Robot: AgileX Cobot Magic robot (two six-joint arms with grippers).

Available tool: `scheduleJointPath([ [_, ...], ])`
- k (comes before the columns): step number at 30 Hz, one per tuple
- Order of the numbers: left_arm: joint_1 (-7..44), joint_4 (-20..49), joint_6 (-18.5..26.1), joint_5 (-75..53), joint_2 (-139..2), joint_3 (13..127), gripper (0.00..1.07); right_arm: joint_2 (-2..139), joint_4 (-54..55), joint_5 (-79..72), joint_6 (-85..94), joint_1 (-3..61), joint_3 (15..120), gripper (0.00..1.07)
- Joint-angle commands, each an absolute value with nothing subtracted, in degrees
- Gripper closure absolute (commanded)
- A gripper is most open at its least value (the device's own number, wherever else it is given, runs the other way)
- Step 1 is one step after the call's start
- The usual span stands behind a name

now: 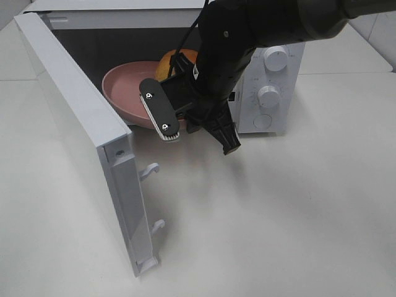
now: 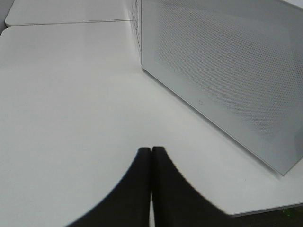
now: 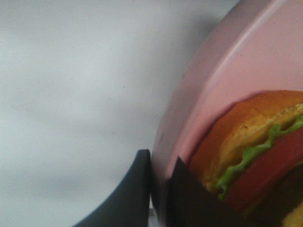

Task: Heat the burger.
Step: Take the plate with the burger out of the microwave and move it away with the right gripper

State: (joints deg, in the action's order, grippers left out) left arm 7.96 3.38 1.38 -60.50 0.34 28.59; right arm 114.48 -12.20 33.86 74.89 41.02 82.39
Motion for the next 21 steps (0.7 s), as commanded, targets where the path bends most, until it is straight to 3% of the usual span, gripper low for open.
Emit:
scheduleJointPath([
  [1,7.91,3.67,1.38,-59.7,0.74,28.48,1.06,112.36,-12.95,33.98,75.75,41.37,82.51,1.07],
  [21,7.91,3.67,1.38,-59.7,0.74,28.48,1.06,105.25,-12.83,40.16,75.97,41.37,79.07,1.07],
])
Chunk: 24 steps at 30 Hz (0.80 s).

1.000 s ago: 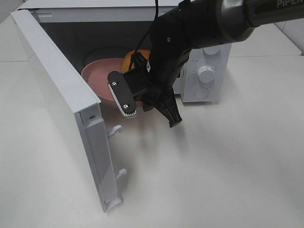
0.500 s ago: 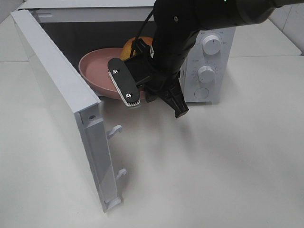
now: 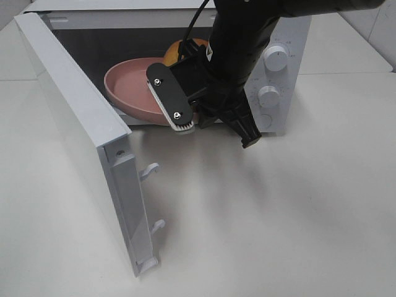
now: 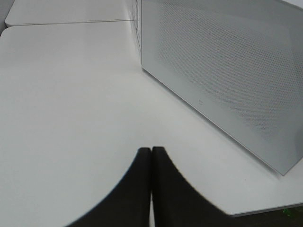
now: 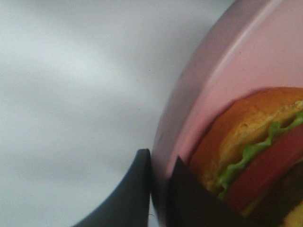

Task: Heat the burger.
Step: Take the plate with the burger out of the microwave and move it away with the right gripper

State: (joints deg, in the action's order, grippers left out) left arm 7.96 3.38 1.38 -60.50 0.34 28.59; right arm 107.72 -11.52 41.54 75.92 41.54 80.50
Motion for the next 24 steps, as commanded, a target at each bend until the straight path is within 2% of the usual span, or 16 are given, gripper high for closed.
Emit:
scheduleJointPath([
  [1,7.91,3.67,1.38,-59.7,0.74,28.48,1.06,105.25,-12.83,40.16,75.97,41.37,79.07,1.07],
  [24,7.91,3.67,1.38,-59.7,0.74,28.48,1.06,85.83,-14.84,39.36,69.9,41.37,54.83,1.07],
])
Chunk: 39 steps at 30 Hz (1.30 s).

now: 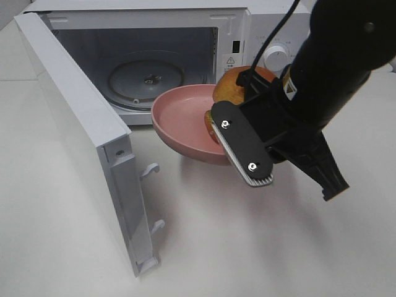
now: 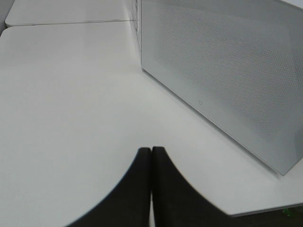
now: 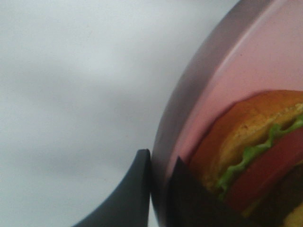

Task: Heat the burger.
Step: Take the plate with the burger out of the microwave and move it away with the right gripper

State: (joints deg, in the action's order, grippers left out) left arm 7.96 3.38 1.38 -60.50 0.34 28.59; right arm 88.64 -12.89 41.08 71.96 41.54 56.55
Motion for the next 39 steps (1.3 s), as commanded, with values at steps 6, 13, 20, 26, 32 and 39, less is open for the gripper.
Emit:
scheduleJointPath([
  [6,7.91,3.67,1.38,-59.7,0.74,28.48,1.06,81.47,-17.48,41.2,66.23,41.37,50.19,1.07],
  [13,7.91,3.67,1.38,-59.7,0.74,28.48,1.06,76.43,-17.65,43.03,63.25,41.37,45.55,1.07],
  [20,7.91,3.67,1.38,-59.7,0.74,28.48,1.06,71.45,-17.88,46.12,57.47,41.37,39.82,1.07],
  [26,7.91,3.67,1.38,-59.7,0.74,28.48,1.06,71.05,-20.97,47.67,49.79,41.37,38.33,1.07],
  [32,7.91,3.67,1.38,-59.7,0.74,28.48,1.06,71.16,-23.84,48.07,41.48,41.31,37.87,1.07],
  [39,7.91,3.67,1.38,-59.7,0.74,28.48,1.06,73.57,-26.36,49.39,34.26,41.25,37.87,1.07],
])
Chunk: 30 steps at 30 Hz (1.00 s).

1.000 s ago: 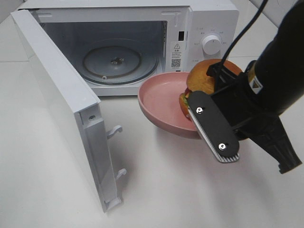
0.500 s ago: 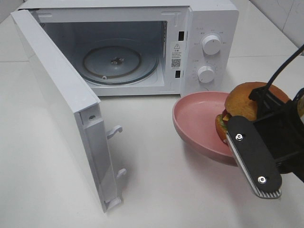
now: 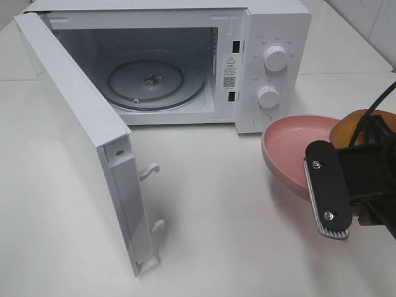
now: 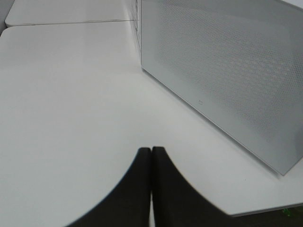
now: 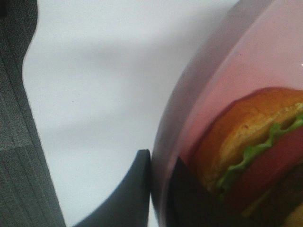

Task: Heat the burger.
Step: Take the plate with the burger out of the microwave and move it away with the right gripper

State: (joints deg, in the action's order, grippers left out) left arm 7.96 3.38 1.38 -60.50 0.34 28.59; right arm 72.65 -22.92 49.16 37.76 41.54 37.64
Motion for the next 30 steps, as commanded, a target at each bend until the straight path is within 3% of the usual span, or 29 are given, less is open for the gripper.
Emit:
scheduleJointPath([
  [1,7.91,3.67,1.38,-59.7,0.74,28.48,1.06,74.66,-27.44,49.33,32.03,41.25,37.87,1.07],
  [13,7.91,3.67,1.38,-59.7,0.74,28.48,1.06,83.14,-33.06,47.15,22.75,39.59,37.87,1.07],
  [26,7.91,3.67,1.38,-59.7,0.74,28.48,1.06,92.53,-33.69,35.12,19.19,21.2,38.5,1.07],
  [30,7.91,3.67,1.38,-59.7,0.74,28.48,1.06,94.65,-34.21,34.89,17.02,19.88,40.16,1.07],
])
